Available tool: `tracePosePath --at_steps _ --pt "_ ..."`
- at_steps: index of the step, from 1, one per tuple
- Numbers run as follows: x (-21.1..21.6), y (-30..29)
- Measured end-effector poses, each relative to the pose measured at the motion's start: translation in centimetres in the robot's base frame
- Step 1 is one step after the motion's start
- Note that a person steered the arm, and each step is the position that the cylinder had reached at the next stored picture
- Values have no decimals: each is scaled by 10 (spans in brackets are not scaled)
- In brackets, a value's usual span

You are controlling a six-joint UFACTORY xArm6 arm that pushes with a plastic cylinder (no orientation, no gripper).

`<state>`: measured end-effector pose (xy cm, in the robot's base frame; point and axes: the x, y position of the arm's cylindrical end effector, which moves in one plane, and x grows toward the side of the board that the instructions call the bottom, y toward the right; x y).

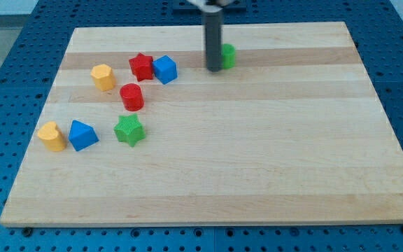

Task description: Push the green circle to the top right of the board

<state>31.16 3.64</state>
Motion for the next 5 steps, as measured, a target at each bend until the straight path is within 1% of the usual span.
tracePosePath --at_steps 1,2,3,4,5 --pt "-25 75" --pt "-26 81" --pt "-2 25" --pt "-5 -7" --pt "-53 16"
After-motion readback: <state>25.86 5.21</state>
